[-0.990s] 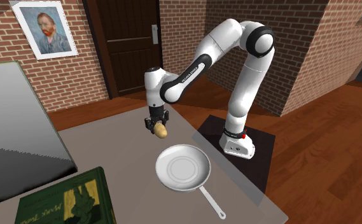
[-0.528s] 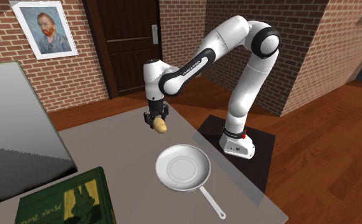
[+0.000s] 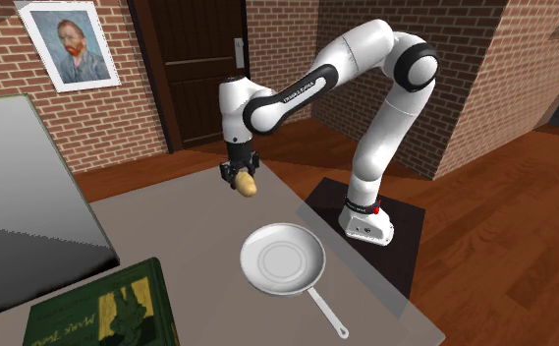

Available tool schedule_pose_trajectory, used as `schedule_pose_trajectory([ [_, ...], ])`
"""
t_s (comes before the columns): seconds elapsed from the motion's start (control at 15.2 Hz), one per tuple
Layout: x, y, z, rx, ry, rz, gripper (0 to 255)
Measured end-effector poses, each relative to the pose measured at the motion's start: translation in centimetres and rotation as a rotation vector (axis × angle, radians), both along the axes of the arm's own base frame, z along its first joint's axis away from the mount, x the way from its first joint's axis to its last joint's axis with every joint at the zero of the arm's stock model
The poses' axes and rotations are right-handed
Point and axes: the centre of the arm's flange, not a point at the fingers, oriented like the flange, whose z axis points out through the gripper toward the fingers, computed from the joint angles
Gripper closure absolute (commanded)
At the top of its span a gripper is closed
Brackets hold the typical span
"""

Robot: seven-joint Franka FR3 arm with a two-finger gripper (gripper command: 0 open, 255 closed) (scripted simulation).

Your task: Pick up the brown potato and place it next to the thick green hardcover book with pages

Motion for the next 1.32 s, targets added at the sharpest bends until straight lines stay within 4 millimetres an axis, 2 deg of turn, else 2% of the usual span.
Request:
schedule_pose_trajectory([
  [0.33,-0.1,0.0,2.7,0.0,0.0,0.0,255],
  [0.46,-0.1,1.4,3.1,0.0,0.0,0.001,255],
  [0.92,-0.5,10.5,3.7,-0.001,0.001,0.003,255],
  [1.06,-0.8,13.1,3.2,-0.001,0.001,0.003,255],
  [1.32,-1.0,18.3,3.4,0.0,0.001,0.003,255],
])
